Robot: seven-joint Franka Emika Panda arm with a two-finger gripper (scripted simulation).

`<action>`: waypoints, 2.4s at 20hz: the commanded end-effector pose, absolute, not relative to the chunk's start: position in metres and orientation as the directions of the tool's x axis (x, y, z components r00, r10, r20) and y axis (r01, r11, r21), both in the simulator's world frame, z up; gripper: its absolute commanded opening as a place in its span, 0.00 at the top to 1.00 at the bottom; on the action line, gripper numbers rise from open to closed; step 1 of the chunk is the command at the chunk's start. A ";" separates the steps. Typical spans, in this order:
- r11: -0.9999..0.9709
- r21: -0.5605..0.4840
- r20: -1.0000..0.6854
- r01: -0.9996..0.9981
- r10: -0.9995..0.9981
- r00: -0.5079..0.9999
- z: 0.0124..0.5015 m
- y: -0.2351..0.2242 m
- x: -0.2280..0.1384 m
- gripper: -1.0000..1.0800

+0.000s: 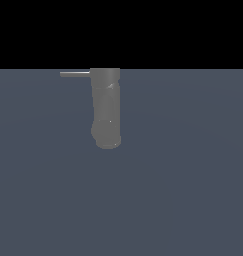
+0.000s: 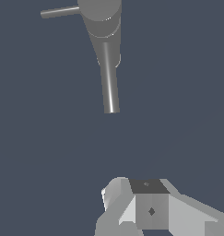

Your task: Turn on the faucet by rotating a designated handle.

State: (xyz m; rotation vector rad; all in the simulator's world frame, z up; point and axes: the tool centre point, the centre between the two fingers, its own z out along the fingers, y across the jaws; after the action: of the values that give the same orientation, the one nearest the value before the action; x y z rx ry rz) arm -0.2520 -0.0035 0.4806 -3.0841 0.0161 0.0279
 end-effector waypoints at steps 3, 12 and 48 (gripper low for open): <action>-0.998 -0.060 -0.017 -0.008 -0.007 1.000 0.481 -0.003 -0.251 1.00; -0.996 -0.085 0.001 0.028 0.028 1.000 0.483 -0.001 -0.245 1.00; -0.837 -0.106 -0.101 -0.537 -0.528 0.843 0.446 0.046 -0.095 1.00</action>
State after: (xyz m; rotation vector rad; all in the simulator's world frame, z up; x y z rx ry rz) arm -0.1041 0.0420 0.4498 -2.9041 0.7857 0.0962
